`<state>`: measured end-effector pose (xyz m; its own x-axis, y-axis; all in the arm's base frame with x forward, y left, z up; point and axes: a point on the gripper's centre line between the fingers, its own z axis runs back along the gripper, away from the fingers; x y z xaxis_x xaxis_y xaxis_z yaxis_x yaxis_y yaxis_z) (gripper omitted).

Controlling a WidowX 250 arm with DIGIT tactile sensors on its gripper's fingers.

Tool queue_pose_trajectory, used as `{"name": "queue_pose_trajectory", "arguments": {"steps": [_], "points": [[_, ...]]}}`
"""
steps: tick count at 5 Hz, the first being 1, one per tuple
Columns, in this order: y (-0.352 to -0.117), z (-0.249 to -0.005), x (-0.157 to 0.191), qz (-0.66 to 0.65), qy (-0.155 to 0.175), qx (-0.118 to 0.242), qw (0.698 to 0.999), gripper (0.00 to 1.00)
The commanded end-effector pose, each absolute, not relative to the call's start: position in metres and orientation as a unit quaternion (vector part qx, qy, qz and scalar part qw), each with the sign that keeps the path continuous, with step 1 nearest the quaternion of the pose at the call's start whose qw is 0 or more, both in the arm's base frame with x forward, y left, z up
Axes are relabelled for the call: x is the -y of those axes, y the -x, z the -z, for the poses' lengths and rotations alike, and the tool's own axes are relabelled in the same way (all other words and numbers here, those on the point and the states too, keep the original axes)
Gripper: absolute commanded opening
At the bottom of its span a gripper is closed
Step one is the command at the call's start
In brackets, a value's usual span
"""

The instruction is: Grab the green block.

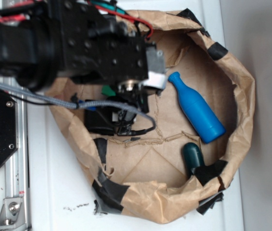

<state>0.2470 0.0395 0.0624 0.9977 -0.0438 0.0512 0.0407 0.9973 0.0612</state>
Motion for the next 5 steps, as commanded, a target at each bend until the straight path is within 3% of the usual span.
{"name": "queue_pose_trajectory", "arguments": {"steps": [1, 3, 4, 5], "points": [[-0.276, -0.141, -0.026, 0.036, -0.023, 0.057, 0.997, 0.00], [-0.280, -0.146, -0.017, 0.076, 0.052, 0.040, 0.995, 0.00], [-0.277, -0.147, -0.010, 0.085, 0.068, 0.047, 0.993, 0.00], [-0.276, -0.145, -0.008, 0.075, 0.061, 0.045, 0.994, 0.00]]}}
